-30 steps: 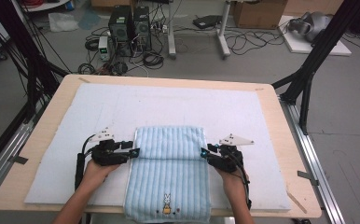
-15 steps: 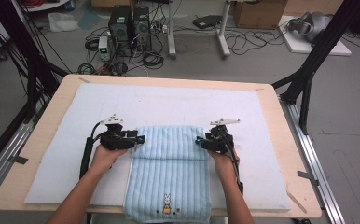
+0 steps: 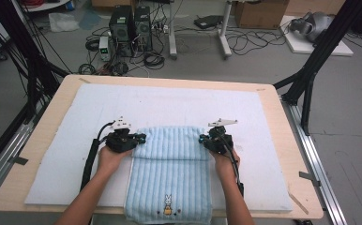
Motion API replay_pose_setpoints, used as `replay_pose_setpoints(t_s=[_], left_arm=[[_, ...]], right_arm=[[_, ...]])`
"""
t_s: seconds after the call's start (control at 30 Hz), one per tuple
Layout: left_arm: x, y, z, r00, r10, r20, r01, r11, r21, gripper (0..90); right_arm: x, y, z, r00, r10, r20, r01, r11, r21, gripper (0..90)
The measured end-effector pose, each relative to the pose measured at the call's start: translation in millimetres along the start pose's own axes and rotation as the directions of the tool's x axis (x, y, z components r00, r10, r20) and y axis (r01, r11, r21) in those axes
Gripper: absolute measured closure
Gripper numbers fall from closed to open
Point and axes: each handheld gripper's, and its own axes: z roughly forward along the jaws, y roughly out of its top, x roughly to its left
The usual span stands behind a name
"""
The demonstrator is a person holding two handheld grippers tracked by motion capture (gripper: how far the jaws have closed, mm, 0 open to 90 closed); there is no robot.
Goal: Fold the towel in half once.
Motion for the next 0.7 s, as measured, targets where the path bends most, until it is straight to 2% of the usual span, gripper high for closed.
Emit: replay_pose_setpoints(t_s=[0.1, 0.2, 0.37, 0.47, 0.6, 0.7], left_arm=[[0.0, 4.4, -10.8, 0.9994, -0.009, 0.033, 0.011, 0.997, -0.076, 84.4], [-3.5, 6.8, -21.2, 0.9983, 0.0, 0.057, 0.007, 0.9929, -0.119, 84.4], [-13.8, 1.1, -35.7, 0.9952, 0.017, 0.096, -0.003, 0.9904, -0.138, 84.5], [-20.2, -7.6, -42.0, 0.9934, 0.026, 0.111, -0.009, 0.9889, -0.148, 84.4], [-27.2, -18.8, -50.4, 0.9898, 0.013, 0.142, 0.011, 0.9862, -0.165, 83.9], [-32.8, -22.8, -55.4, 0.9896, 0.034, 0.14, -0.015, 0.9909, -0.134, 83.4]], right_arm=[[1.3, 1.0, -9.9, 1.0, -0.006, -0.005, 0.006, 0.999, -0.042, 86.9], [4.6, 1.0, -21.6, 0.9997, -0.02, -0.012, 0.019, 0.996, -0.085, 87.0], [12.8, -2.5, -41.8, 0.9983, -0.044, -0.039, 0.038, 0.989, -0.144, 87.1], [15.5, -9.1, -49.6, 0.9974, -0.05, -0.051, 0.042, 0.988, -0.151, 87.1], [21.4, -20.8, -58.8, 0.9953, -0.056, -0.079, 0.042, 0.984, -0.173, 87.1], [26.6, -30.2, -65.4, 0.9932, -0.069, -0.093, 0.052, 0.983, -0.178, 87.2]])
